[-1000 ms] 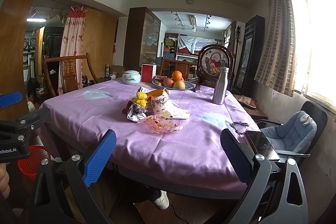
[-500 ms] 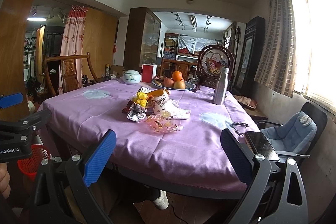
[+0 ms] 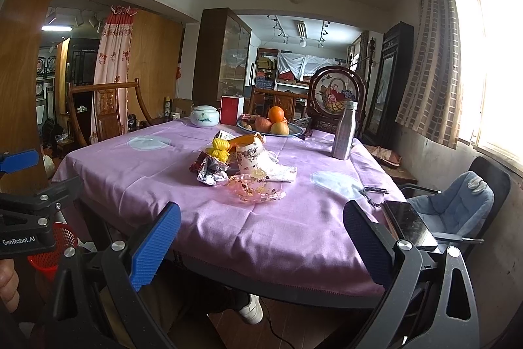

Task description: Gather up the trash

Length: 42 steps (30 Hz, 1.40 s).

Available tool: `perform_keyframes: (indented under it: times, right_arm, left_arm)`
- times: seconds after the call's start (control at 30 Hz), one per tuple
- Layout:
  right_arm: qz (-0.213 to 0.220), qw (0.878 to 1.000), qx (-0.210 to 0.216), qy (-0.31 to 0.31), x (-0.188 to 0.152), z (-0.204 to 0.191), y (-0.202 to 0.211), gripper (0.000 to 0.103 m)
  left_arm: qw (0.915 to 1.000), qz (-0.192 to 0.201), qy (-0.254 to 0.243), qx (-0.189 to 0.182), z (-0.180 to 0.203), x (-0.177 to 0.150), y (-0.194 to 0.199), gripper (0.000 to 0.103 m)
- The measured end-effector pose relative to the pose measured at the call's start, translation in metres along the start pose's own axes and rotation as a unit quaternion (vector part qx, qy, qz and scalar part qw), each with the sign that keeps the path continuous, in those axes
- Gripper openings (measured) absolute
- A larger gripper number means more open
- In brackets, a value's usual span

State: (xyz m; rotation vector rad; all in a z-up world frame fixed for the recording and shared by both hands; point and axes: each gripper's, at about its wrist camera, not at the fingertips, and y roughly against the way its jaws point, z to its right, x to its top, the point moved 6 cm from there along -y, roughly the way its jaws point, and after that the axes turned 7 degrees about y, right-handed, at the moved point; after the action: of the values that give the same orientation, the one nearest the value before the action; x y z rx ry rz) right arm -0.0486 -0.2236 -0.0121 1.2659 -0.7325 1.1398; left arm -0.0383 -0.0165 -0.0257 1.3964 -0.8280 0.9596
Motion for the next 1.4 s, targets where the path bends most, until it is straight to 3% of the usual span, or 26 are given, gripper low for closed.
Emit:
perform_keyframes:
  times: [0.3,0.5,0.73,0.87,1.17,1.3,1.4]
  right_arm:
    - [-0.046,0.999,0.012,-0.003,-0.027,-0.001,-0.043,0.097]
    - [-0.118,0.993,0.032,0.001,-0.057,-0.006,-0.118,0.097]
    - [-0.126,0.990,0.060,-0.029,-0.050,0.007,-0.176,0.097]
    - [-0.143,0.986,0.073,-0.053,-0.048,0.017,-0.205,0.098]
    - [-0.175,0.978,0.086,-0.074,-0.063,0.025,-0.233,0.098]
    - [-0.178,0.978,0.082,-0.065,-0.063,0.023,-0.234,0.098]
    - [-0.171,0.980,0.079,-0.060,-0.063,0.022,-0.233,0.098]
  left_arm:
    - [0.9980,-0.062,0.004,-0.009,-0.005,-0.024,-0.046,0.096]
    - [0.9929,-0.118,0.009,-0.012,-0.011,-0.032,-0.104,0.096]
    - [0.9884,-0.142,0.032,-0.043,0.000,0.005,-0.172,0.097]
    - [0.9883,-0.141,0.012,-0.057,0.022,0.024,-0.205,0.097]
    - [0.9765,-0.191,0.012,-0.098,0.066,0.047,-0.283,0.097]
    - [0.9763,-0.201,0.005,-0.079,0.070,0.055,-0.310,0.097]
    - [0.9751,-0.218,-0.005,-0.042,0.056,0.056,-0.329,0.097]
